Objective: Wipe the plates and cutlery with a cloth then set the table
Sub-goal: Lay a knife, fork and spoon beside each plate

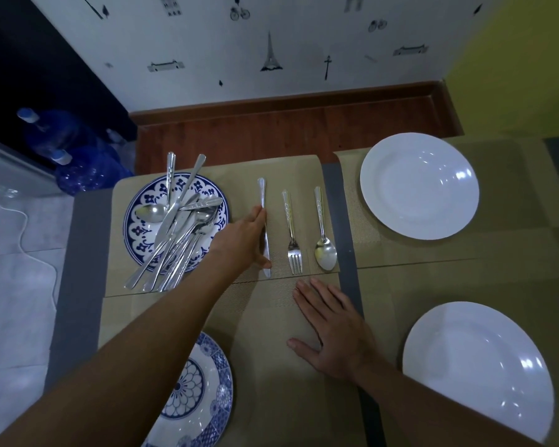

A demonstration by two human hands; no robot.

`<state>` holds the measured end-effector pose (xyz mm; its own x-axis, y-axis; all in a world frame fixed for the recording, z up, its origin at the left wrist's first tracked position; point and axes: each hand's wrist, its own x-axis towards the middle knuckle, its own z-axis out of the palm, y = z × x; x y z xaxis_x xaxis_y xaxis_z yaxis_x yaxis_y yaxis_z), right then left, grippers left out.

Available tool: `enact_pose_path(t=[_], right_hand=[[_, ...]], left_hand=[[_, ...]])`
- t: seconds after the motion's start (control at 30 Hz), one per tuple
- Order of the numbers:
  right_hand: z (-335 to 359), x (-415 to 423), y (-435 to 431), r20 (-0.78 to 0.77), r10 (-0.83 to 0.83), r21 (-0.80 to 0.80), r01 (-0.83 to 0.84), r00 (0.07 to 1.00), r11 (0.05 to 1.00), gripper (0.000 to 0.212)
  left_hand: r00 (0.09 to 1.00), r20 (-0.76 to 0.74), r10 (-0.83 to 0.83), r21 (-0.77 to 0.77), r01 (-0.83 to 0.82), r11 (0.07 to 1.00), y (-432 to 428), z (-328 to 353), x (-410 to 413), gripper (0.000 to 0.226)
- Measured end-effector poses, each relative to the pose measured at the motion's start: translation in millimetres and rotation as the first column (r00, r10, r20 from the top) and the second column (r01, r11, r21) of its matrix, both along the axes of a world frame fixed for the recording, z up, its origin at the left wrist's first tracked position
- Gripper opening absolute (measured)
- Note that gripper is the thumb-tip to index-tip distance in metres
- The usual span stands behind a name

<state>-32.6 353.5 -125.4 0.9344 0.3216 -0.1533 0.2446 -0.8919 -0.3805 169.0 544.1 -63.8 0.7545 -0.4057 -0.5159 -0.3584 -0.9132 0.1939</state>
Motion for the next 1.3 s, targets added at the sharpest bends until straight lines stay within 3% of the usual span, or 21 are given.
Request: enact_pose_path(t=[0.73, 0.9, 1.0, 1.07, 1.3], right_hand=[[-1, 0, -1, -0.01, 0.004, 0.003, -0.004, 1.0, 1.0, 0.09], [2, 0, 0, -0.04, -0.015, 0.03, 0.016, 0.999, 0.999, 0.09], [6, 1, 0, -0.036, -0.02, 0.052, 0.022, 0.999, 0.998, 0.091], [9, 2, 0, -0.029, -0.031, 0.075, 0.033, 0.999, 0.997, 0.089], [18, 19, 17, 0.036, -0.24, 0.248, 0.224, 0.97, 0.942, 0.05]], left_hand=[[1.0, 0.002, -0.005, -0.016, 0.005, 1.0, 0, 7, -4, 0.124], [1.0, 0.004, -0.003, -0.058, 0.003, 0.998, 7, 14, -10, 0.104], [0.995, 0.095, -0.016, -0.147, 0.03, 0.989, 16, 16, -19, 0.058], [0.992, 0.124, -0.014, -0.203, 0.039, 0.978, 25, 17, -24, 0.04], [0.978, 0.186, 0.099, -0.374, -0.022, 0.927, 56, 29, -38, 0.038]])
